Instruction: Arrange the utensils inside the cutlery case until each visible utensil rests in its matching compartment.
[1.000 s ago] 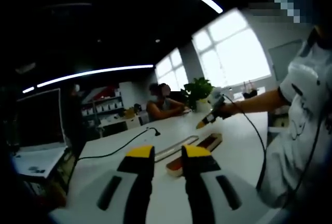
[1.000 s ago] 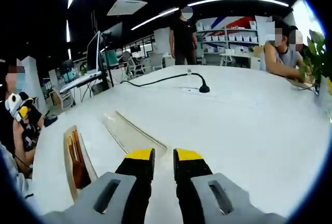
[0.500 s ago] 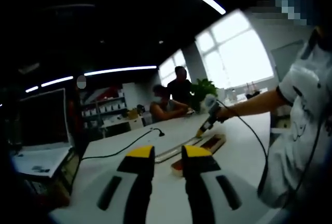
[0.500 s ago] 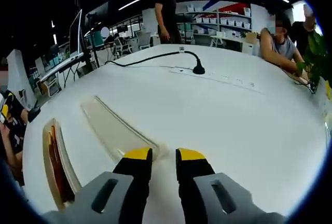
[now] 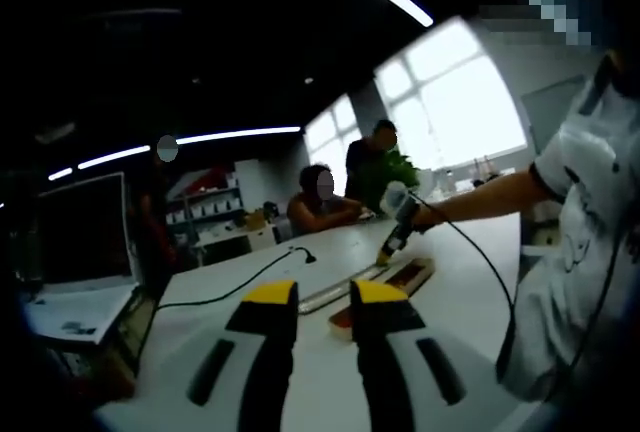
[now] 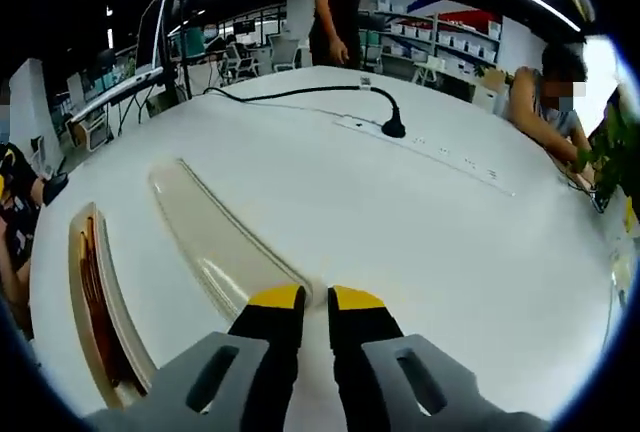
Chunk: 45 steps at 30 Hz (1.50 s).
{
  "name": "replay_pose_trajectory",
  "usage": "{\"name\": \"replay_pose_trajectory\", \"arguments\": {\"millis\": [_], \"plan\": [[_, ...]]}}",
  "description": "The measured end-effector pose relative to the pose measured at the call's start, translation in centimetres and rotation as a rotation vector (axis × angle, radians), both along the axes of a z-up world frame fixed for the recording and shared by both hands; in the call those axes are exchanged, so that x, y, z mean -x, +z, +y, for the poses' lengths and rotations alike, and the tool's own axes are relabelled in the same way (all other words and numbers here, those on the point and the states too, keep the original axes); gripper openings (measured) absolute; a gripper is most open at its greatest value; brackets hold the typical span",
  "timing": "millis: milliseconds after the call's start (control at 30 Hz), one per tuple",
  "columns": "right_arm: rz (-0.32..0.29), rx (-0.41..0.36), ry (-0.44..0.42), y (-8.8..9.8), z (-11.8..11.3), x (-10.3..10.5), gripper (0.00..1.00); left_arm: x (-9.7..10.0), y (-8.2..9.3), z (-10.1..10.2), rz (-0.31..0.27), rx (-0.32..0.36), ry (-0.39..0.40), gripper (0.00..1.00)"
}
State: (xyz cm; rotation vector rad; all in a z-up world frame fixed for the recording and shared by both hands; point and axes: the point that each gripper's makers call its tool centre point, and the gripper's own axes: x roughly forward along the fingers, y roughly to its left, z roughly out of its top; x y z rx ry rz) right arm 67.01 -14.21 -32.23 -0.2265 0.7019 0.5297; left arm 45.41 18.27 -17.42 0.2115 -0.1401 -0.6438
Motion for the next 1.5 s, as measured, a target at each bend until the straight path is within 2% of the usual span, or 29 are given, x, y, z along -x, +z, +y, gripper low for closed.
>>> {"name": "replay_pose_trajectory", "arguments": {"millis": [233, 300, 367, 400, 433, 567, 600, 700, 767, 933, 1067, 1167, 1300, 1367, 1433, 1500], "plan": [[-0.004, -0.020, 0.002, 0.0, -0.3, 0.0, 0.08, -0.6, -0.2, -0.1, 0.011, 0.013, 0.003, 0.22], [-0.007, -0.019, 0.006, 0.0, -0.3, -0.1, 0.08, -1.1, 0.2, 0.0, 0.000, 0.034, 0.007, 0.22], [-0.010, -0.022, 0.009, 0.0, -0.4, -0.1, 0.07, -2.1, 0.3, 0.0, 0.022, 0.056, -0.004, 0.22], [-0.012, -0.027, 0.008, 0.0, -0.4, -0.1, 0.07, -2.7, 0.2, -0.2, 0.035, 0.045, -0.013, 0.22], [-0.014, -0.030, 0.009, 0.0, -0.4, -0.1, 0.07, -3.4, 0.0, -0.5, 0.048, 0.007, -0.028, 0.21], [-0.028, -0.041, 0.020, 0.1, -0.4, -0.1, 0.07, -7.2, -1.0, -2.0, 0.164, -0.070, -0.082, 0.21], [-0.033, -0.047, 0.022, 0.1, -0.4, -0.1, 0.07, -8.2, -1.1, -2.5, 0.205, -0.055, -0.096, 0.21], [-0.047, -0.060, 0.024, 0.1, -0.4, -0.2, 0.07, -11.0, -0.5, -4.2, 0.232, -0.048, -0.138, 0.21], [-0.054, -0.064, 0.027, 0.1, -0.4, -0.3, 0.07, -12.6, -0.9, -5.3, 0.286, -0.051, -0.170, 0.21], [-0.068, -0.080, 0.031, 0.2, -0.5, -0.4, 0.06, -17.2, -2.6, -6.3, 0.466, 0.053, -0.197, 0.21], [-0.090, -0.074, 0.042, 0.1, -0.4, -0.4, 0.05, -19.6, -5.7, -6.8, 0.621, 0.083, -0.195, 0.21], [-0.098, -0.075, 0.041, 0.1, -0.5, -0.3, 0.05, -19.9, -7.8, -7.5, 0.717, 0.090, -0.206, 0.21], [-0.100, -0.084, 0.038, 0.1, -0.4, -0.4, 0.05, -19.3, -8.8, -9.0, 0.748, 0.050, -0.243, 0.21], [-0.099, -0.090, 0.030, 0.1, -0.4, -0.4, 0.04, -18.4, -9.3, -10.1, 0.810, 0.045, -0.298, 0.21], [-0.094, -0.099, 0.020, 0.1, -0.4, -0.5, 0.04, -17.9, -10.3, -10.7, 0.863, -0.007, -0.316, 0.21], [-0.093, -0.104, 0.013, 0.1, -0.4, -0.4, 0.04, -17.9, -11.2, -10.7, 0.885, -0.082, -0.300, 0.21]]}}
